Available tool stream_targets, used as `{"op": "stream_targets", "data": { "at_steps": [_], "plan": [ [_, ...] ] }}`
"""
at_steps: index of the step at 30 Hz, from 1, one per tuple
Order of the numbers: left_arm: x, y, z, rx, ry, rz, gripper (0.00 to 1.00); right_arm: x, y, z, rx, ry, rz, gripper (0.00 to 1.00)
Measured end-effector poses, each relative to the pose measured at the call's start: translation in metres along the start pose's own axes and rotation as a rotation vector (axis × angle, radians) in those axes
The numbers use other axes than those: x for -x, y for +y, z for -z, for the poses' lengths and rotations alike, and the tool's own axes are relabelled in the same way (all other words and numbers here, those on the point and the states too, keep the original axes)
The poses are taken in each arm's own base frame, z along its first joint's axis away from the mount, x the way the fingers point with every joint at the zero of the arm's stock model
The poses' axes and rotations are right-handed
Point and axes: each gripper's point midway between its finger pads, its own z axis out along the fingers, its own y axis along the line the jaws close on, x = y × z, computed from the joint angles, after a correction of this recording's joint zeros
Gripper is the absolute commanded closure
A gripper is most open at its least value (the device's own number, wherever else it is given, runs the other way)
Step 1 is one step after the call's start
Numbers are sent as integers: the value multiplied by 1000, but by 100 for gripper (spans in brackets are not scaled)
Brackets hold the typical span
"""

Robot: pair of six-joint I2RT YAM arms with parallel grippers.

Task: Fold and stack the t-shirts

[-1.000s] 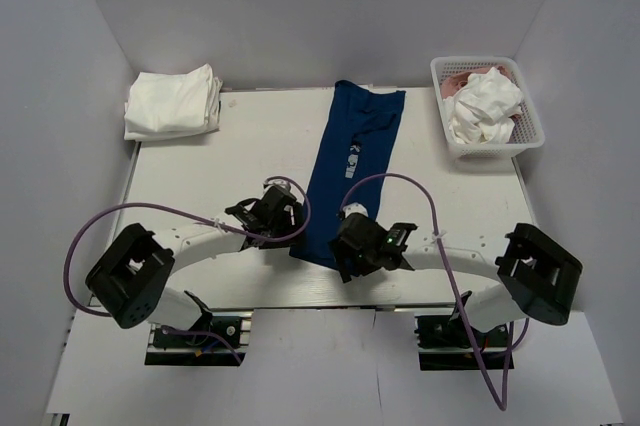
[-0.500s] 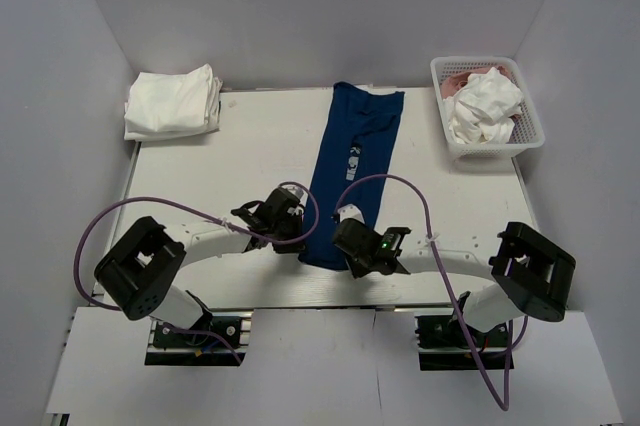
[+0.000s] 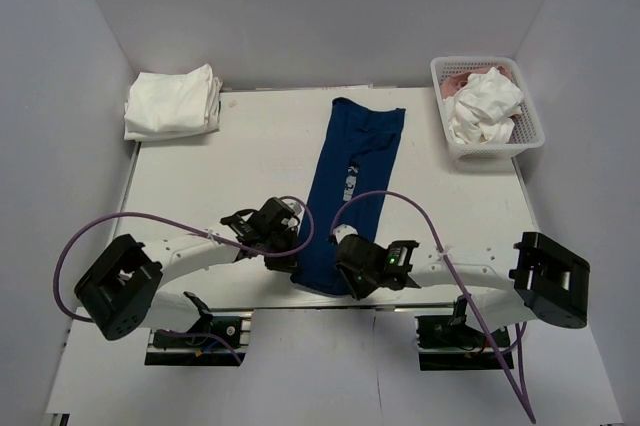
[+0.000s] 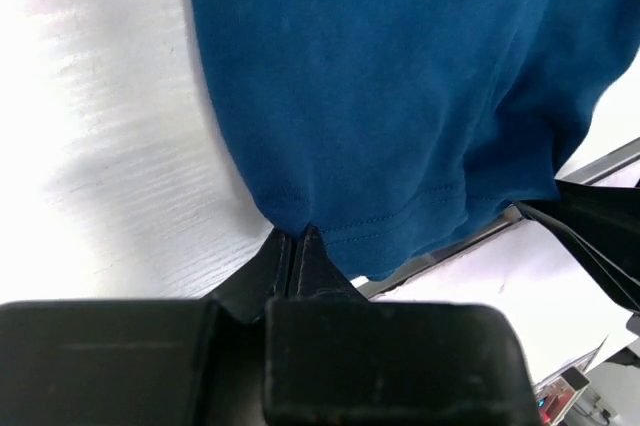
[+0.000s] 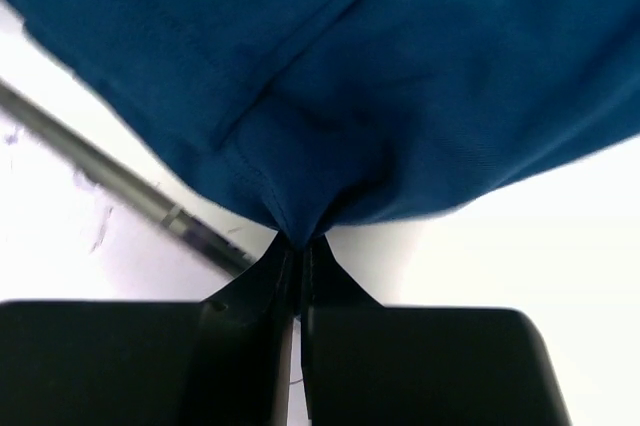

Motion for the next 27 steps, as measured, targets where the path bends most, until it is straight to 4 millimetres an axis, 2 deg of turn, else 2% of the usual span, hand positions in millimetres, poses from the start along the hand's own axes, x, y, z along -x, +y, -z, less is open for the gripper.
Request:
{"op": "stream_targets", "data": {
  "at_steps": [3,6,8,11,16,19,22,27],
  "plan": [
    [8,-3,1,5,-13,8,100,11,-8,3,-42,-31,-31,100],
    [31,-13,2,7,-61,10,100,32,-21,9,-111,-98,-70,100],
    [53,-22,4,18,-110,10,100,46,-31,13,-155,-134,-99,100],
    [97,-41,9,33,-211,26,100,73,-49,21,-208,-200,-153,100],
    [162,-66,27,4,-374,50,100,113,-86,37,-306,-300,-239,100],
    [199,-74,31,18,-438,64,100,132,-109,46,-358,-350,-274,100],
    [231,-77,23,26,-472,66,100,155,-130,51,-398,-403,-305,100],
    [263,-68,4,54,-485,59,100,189,-157,47,-439,-442,-330,100]
  ]
}}
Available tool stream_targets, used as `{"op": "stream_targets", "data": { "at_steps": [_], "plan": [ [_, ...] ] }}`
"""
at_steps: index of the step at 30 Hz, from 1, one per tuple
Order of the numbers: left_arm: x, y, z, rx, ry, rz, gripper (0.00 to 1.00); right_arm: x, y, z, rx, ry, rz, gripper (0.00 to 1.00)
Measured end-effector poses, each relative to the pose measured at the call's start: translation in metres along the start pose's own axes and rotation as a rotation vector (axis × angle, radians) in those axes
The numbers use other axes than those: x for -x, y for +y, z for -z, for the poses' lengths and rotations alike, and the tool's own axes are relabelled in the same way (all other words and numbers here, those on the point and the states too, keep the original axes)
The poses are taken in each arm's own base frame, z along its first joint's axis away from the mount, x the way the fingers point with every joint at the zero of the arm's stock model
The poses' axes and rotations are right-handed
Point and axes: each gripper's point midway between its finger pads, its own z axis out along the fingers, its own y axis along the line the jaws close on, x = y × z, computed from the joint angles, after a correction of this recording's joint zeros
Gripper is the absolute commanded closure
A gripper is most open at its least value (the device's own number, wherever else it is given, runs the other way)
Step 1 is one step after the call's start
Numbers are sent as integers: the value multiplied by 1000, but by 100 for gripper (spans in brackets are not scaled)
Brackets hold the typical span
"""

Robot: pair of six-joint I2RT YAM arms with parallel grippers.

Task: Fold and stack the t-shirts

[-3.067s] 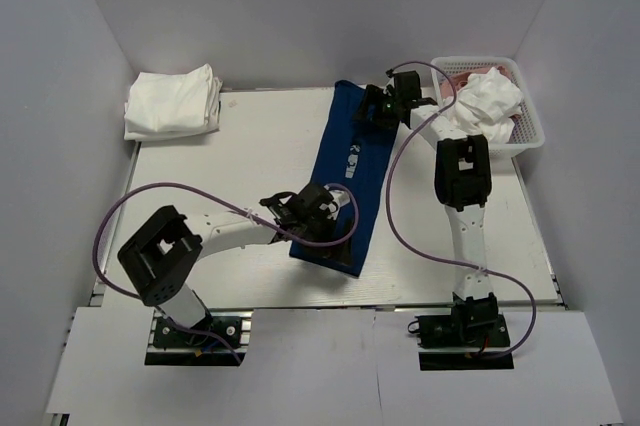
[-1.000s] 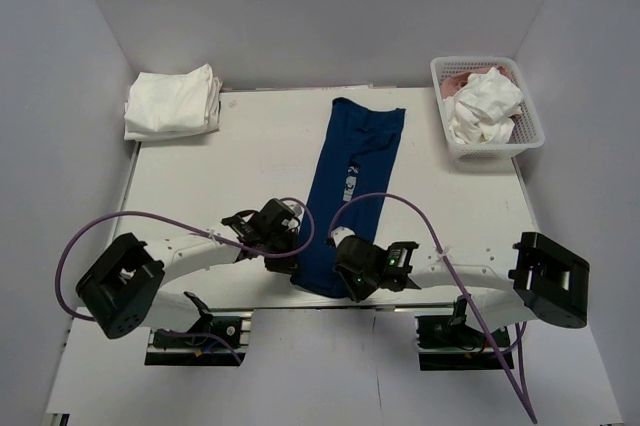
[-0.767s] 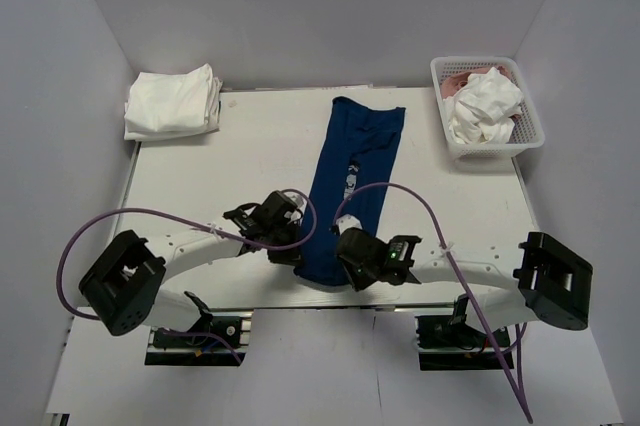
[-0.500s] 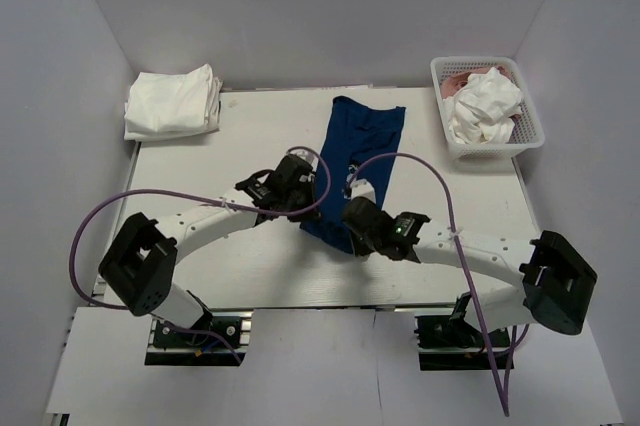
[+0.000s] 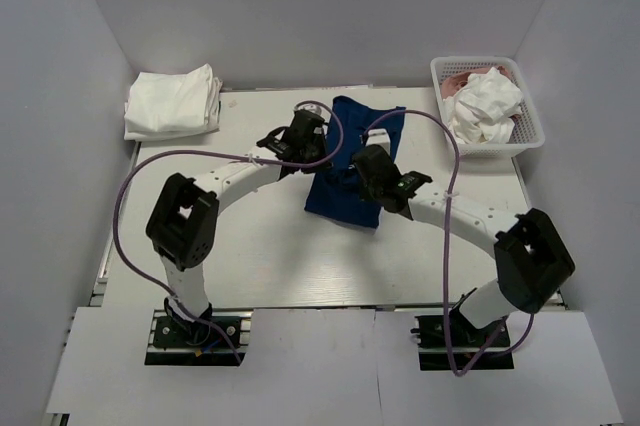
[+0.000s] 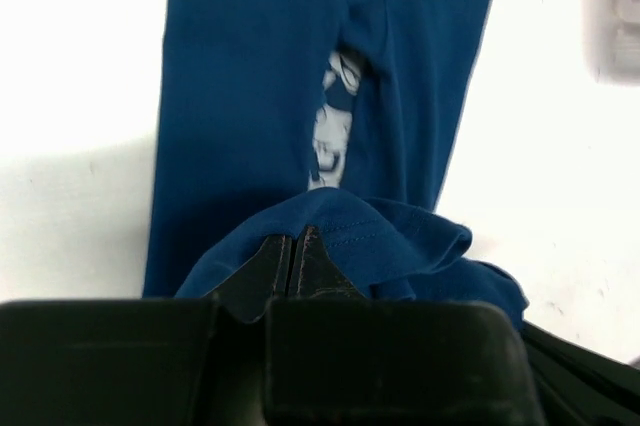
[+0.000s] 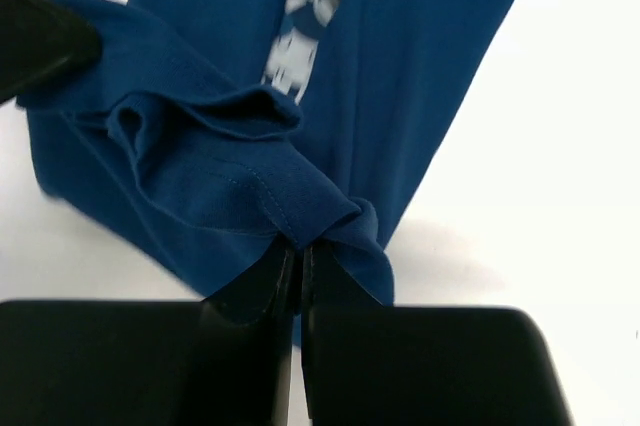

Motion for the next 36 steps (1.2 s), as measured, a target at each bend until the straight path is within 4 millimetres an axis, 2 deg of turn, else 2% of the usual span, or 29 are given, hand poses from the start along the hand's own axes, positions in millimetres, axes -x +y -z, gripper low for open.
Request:
{"op": "stream_targets", "data": {
  "at_steps": [4,8,14,17,18,19,20,21,22,23,24,26,27,29,32,36],
  "plan": [
    [19,0,-20,3,-22,-17,100,15,-11,-26,-22,-5,-28,100],
    [37,-3,-39,-15,-53,-39,100,20,-25,-46,-38,-1,-53,100],
    [49,1,-68,-8,-59,-52,100,39,-32,-76,-33,-9,-66,100],
    [53,8,-84,12,-58,-46,100,40,-34,-91,-18,-5,-72,100],
    [54,11,-88,17,-58,-42,96,39,-34,-95,-12,0,-75,100],
    [55,13,-92,22,-57,-39,89,37,-36,-100,-11,11,-79,93],
    [57,17,-97,28,-57,-35,68,36,-37,-107,-10,21,-83,82],
    [58,20,-101,35,-55,-34,56,35,-37,-112,-9,29,-89,68],
    [60,23,-106,41,-55,-23,43,36,-38,-118,-10,36,-96,27],
    [63,26,-110,46,-56,-24,35,37,-39,-124,-11,41,-105,10],
    [65,28,-113,50,-56,-22,23,40,-40,-128,-12,40,-108,10],
    [71,32,-114,63,-58,-10,15,48,-41,-133,-12,36,-113,10],
    [76,35,-113,72,-63,-4,8,52,-41,-133,-9,29,-116,10],
    [82,38,-108,84,-78,2,1,62,-41,-128,-4,0,-123,10],
    [78,52,-88,124,-83,7,0,68,-35,-107,54,-40,-126,10],
    [50,72,-41,164,-60,7,0,62,-16,-74,177,-66,-105,10]
  ]
}}
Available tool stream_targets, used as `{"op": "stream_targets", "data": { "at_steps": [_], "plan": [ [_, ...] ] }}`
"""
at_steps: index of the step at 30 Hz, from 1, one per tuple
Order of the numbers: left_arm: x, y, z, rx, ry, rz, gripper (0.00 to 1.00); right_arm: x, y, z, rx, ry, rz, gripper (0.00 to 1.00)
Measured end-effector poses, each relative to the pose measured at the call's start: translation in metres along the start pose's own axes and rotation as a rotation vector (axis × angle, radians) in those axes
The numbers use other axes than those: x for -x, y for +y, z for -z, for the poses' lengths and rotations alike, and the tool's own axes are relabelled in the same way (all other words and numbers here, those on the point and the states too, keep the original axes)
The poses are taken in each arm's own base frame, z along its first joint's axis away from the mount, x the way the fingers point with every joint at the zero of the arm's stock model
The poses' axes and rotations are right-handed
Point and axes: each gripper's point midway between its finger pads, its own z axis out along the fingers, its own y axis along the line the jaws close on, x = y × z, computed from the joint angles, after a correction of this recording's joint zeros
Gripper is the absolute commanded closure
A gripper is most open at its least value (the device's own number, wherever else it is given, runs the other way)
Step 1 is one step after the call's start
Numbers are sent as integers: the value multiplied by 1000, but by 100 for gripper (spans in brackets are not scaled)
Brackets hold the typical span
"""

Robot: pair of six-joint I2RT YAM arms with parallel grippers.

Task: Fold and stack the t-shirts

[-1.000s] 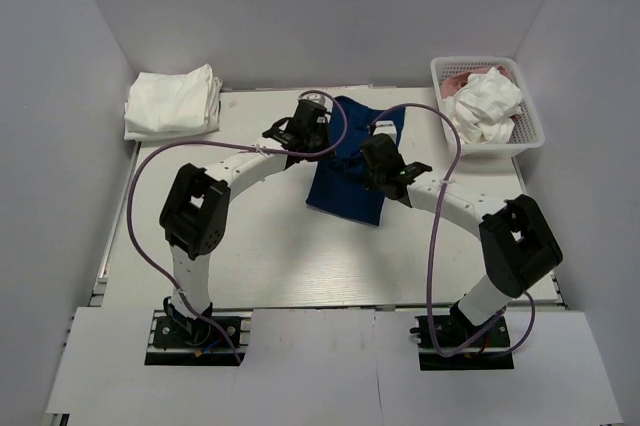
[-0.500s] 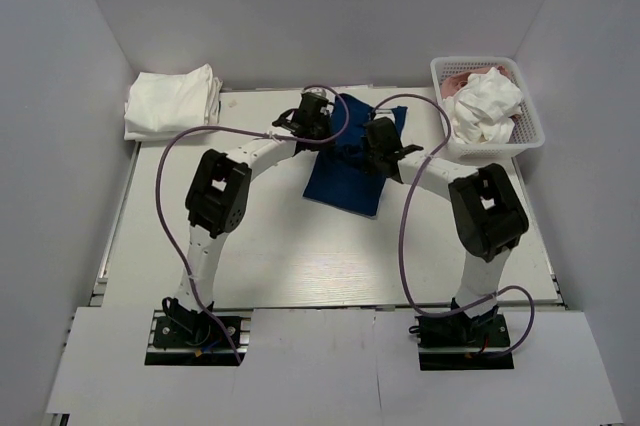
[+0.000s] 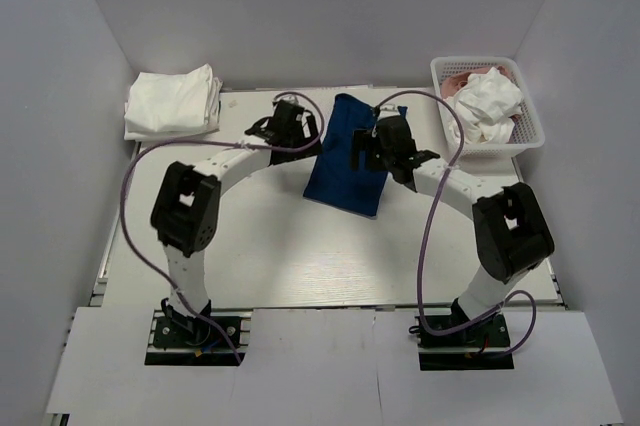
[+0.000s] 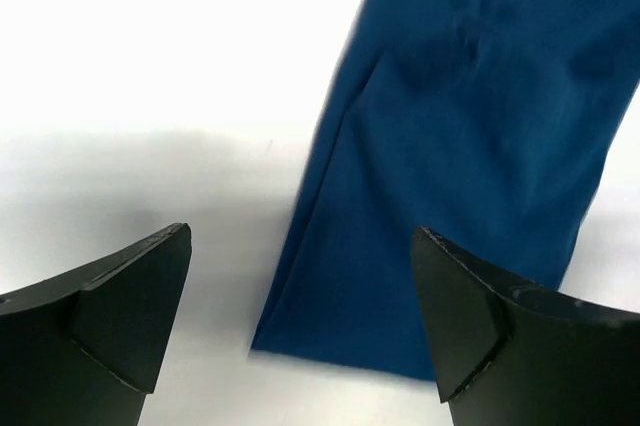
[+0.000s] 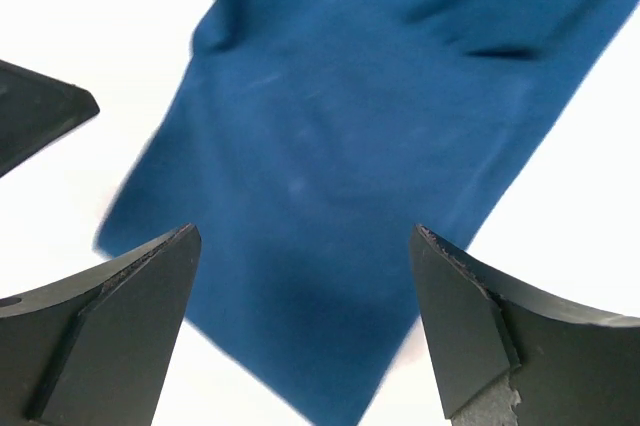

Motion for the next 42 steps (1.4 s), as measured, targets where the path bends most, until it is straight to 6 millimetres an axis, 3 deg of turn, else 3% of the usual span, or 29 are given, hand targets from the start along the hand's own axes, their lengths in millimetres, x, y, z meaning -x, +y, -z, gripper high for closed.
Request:
{"op": "stream_targets", "data": {
  "at_steps": [3,6,11,18,27,31,33,34,36,37,38,42],
  "plan": [
    [-16,12,28,-2,12,-2,0,-9,17,5,81,17,13,10],
    [-31,16,41,-20,28,-10,0,-34,25,7,128,62,12,10],
    [-71,24,34,-33,125,-34,4,-103,13,29,132,198,-67,10],
    [-97,29,14,-40,197,-46,20,-124,9,38,130,234,-138,10],
    [-96,15,-2,-100,208,-38,66,-131,1,36,88,246,-141,33],
    [-100,12,-3,-122,222,-37,70,-132,-4,35,63,249,-136,40],
    [-101,12,-3,-129,221,-35,74,-132,-5,34,57,248,-133,50],
    [-102,12,-3,-132,221,-35,83,-133,-5,34,54,249,-133,55],
    [-104,12,-3,-139,224,-28,100,-135,-7,32,49,254,-130,75],
    [-105,11,-2,-146,226,-25,100,-136,-7,32,48,256,-132,83],
    [-106,10,-2,-153,228,-26,100,-138,-7,31,45,263,-139,100],
    [-112,8,3,-184,239,-25,100,-137,-7,32,46,260,-137,100]
  ]
}}
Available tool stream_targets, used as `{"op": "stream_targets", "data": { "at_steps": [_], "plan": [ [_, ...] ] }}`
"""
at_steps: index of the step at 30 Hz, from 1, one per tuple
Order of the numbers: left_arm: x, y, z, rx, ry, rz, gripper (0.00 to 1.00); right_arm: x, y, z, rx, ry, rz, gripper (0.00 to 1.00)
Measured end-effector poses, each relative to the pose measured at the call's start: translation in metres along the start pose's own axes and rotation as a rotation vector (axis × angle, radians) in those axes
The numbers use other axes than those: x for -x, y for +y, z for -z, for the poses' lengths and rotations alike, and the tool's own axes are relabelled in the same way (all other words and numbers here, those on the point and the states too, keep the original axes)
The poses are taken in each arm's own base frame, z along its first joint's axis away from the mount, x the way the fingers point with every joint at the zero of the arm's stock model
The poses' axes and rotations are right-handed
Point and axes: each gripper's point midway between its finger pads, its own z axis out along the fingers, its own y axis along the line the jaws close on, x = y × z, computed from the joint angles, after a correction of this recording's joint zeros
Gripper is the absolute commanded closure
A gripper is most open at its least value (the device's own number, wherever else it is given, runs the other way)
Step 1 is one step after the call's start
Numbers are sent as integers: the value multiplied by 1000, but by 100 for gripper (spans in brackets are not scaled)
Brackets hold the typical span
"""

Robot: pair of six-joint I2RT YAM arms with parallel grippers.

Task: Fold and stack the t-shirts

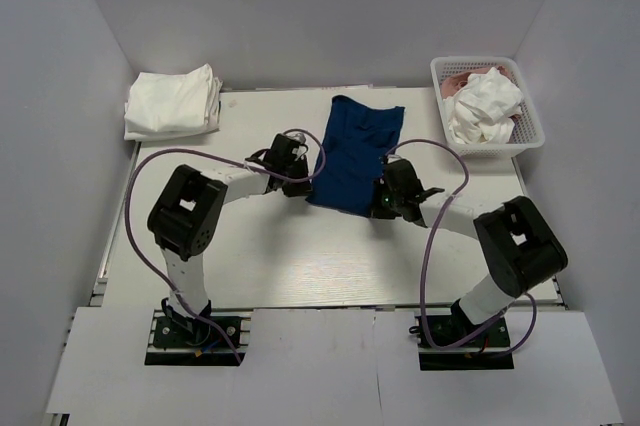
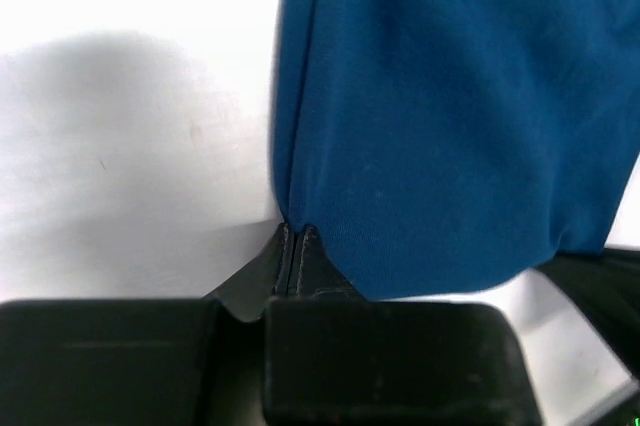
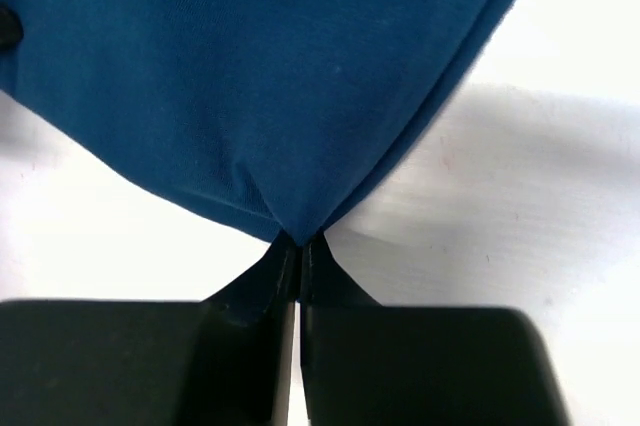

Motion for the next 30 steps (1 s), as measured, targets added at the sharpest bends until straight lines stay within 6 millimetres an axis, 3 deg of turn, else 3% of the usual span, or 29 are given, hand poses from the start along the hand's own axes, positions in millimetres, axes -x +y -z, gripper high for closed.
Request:
{"op": "stream_targets", "data": {
  "at_steps": [4,7,10,14,19,26,30],
  "plan": [
    [-25,0,17,-28,47,-8,100,-9,2,23,7,-1,22,100],
    [-54,-5,48,-58,92,-27,100,-9,16,56,56,-29,46,100],
    [-60,-28,85,-138,72,-63,100,0,38,94,146,-93,73,100],
    [-42,-64,131,-253,-41,-114,100,13,56,132,213,-151,90,100],
    [-20,-84,169,-314,-150,-122,100,36,70,157,237,-204,96,100],
    [19,-98,187,-290,-253,-101,100,65,67,167,174,-298,69,100],
    [46,-98,182,-228,-300,-79,100,80,61,165,118,-332,49,100]
  ]
}}
